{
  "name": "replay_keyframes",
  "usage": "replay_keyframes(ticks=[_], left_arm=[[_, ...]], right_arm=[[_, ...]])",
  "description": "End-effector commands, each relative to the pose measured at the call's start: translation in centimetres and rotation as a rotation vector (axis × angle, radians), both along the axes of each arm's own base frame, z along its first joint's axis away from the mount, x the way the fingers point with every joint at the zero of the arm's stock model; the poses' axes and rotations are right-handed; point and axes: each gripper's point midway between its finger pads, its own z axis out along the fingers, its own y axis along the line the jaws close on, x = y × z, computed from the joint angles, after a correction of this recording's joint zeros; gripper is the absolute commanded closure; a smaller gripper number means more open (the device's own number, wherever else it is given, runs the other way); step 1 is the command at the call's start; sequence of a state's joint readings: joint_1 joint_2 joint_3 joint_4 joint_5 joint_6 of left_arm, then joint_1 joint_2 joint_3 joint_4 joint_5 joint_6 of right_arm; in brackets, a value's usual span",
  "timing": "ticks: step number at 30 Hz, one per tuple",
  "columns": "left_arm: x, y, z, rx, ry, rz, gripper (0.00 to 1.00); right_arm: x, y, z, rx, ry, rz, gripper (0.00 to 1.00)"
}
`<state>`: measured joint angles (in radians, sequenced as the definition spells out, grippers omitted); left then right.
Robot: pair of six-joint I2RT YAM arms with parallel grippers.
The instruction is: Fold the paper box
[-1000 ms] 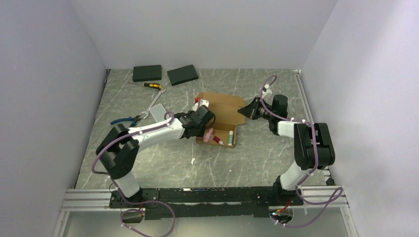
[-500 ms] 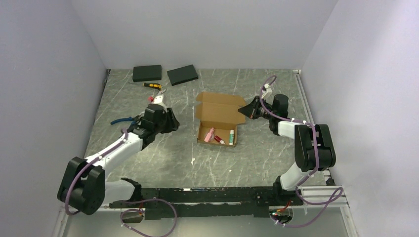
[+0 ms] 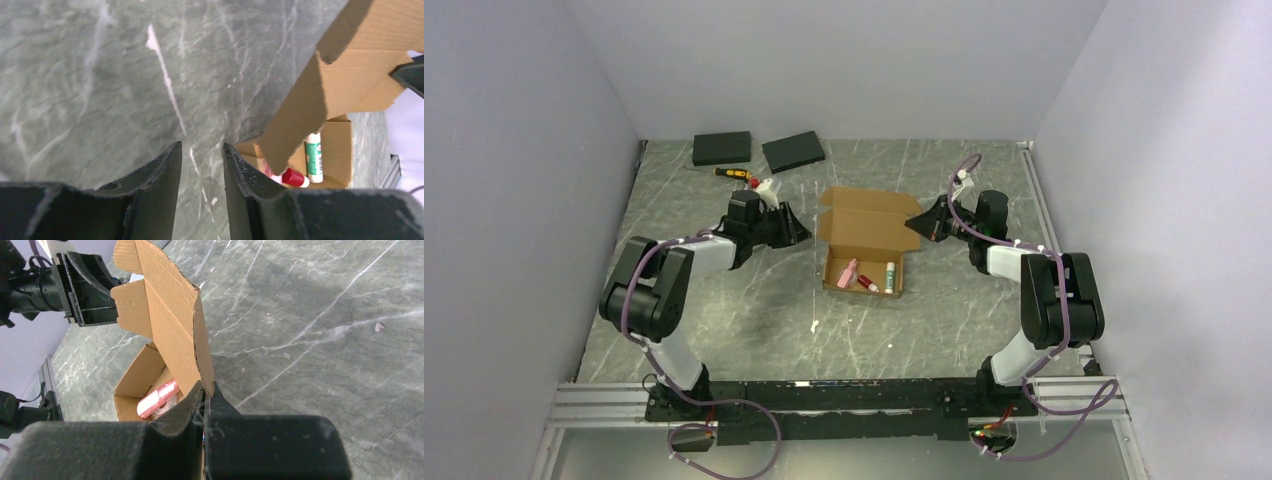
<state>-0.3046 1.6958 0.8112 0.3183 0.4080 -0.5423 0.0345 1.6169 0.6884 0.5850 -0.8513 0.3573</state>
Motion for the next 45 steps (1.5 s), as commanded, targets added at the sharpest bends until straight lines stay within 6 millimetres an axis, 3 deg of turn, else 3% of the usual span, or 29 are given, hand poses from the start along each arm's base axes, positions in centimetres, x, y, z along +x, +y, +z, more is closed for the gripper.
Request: replay_keyframes(ticks=[1,7,14,24,28,34,45], left_arm=[[1.4,-2.8,3.8,-0.098,-0.196,-0.173,0.59],[1.0,-3.9,3.3,-0.142,-0.243,-0.265,0.57],[0.5,-5.0,4.2,-0.202,-0.303,-0.343,0.57],[-1.2,-4.7,4.3,-0.215,-0.304,-0.361,0.55],[-1.3,-5.2,4.0,-0.236,-0.291,-0.397,0.55],[-1.9,-5.8,5.0,-0.297,-0.337,-0.447,0.54],[-1.8,-6.3,4.3,-0.319,-0.327,-0.496,0.54]], right_arm=[[-0.1,0.6,2.4,-0.001,-0.116,0.053,0.99],[-0.2,0.9,2.4,-0.003,-0.119,0.064,0.99],[-0.3,1.1,2.2,-0.008,-0.117,0.071,0.99],[0.1,0.8,1.9,-0.026,-0.109,0.050,0.99],[-0.1,1.0,2.2,-0.025,-0.119,0.065,0.99],[-0.3,1.2,2.3,-0.028,-0.129,0.082,0.99],[-1.2,2.3,2.7,-0.041,-0.172,0.152,0.99]])
